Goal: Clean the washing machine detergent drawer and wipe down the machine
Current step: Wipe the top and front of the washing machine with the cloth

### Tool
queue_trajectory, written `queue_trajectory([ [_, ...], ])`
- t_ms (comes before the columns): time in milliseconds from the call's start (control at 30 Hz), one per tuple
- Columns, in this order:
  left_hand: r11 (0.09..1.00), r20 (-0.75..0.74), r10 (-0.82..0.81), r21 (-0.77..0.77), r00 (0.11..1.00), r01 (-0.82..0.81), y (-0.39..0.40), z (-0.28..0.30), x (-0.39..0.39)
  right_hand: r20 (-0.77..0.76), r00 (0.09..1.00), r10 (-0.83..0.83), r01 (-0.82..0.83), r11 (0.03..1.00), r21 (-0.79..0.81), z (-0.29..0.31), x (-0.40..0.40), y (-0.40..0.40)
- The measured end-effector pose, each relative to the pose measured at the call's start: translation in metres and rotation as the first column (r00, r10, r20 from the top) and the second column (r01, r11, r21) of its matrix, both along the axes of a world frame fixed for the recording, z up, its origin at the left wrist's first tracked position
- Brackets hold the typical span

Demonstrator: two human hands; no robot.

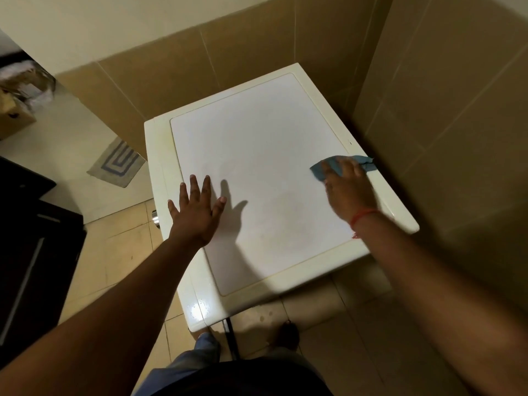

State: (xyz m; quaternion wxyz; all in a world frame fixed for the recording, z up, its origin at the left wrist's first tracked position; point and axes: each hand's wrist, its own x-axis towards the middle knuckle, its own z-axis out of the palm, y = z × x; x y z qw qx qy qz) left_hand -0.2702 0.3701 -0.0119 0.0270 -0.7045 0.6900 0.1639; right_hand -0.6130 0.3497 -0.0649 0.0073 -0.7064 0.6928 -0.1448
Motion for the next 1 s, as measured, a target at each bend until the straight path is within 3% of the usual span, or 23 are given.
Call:
queue_trajectory([
  [133,1.0,-0.008,-0.013,-0.01,1.0,0.013,0.0,-0.002,-0.002,-0.125,0.909,0.397,-0.401,0.916,-0.003,-0.01,0.027,0.017],
  [167,1.0,-0.007,-0.017,-0.013,1.0,0.017,0.0,-0.001,-0.002,-0.124,0.913,0.388,-0.392,0.92,-0.009,-0.006,0.018,0.011],
  [233,1.0,-0.006,-0.017,-0.015,1.0,0.017,-0.002,-0.001,-0.003,-0.054,0.989,0.137,-0.137,0.991,-0.005,-0.001,0.001,-0.003],
  [300,1.0,-0.005,-0.01,-0.01,1.0,0.01,-0.003,-0.002,-0.002,0.04,0.997,-0.072,0.071,0.997,0.033,-0.001,0.009,-0.003],
  [433,1.0,-0.012,-0.01,-0.009,1.0,0.01,-0.001,-0.004,-0.003,-0.059,0.966,0.252,-0.255,0.966,-0.039,-0.005,0.024,0.013],
  [467,1.0,-0.01,-0.011,-0.012,1.0,0.011,-0.002,-0.005,-0.002,-0.067,0.971,0.228,-0.231,0.972,-0.033,-0.003,0.013,0.008],
  [567,1.0,-0.007,0.015,-0.001,1.0,-0.015,-0.001,-0.006,-0.001,0.036,0.996,-0.082,0.081,0.996,0.03,0.001,0.001,-0.004],
  [733,1.0,-0.018,0.022,0.009,1.0,-0.022,0.001,-0.009,-0.001,-0.028,0.992,0.12,-0.119,0.992,0.04,-0.002,0.003,-0.008],
  [867,1.0,0.0,0.017,0.007,1.0,-0.017,0.001,-0.008,-0.003,0.01,0.984,-0.177,0.175,0.981,0.087,0.003,-0.009,-0.023],
  [900,1.0,-0.002,0.025,0.012,1.0,-0.024,0.001,-0.008,-0.003,0.001,0.987,-0.162,0.162,0.984,0.077,0.002,0.001,-0.021],
  [1000,1.0,-0.002,0.011,0.007,1.0,-0.011,0.0,-0.006,-0.005,-0.069,0.994,0.079,-0.08,0.997,-0.016,-0.001,0.004,-0.015],
])
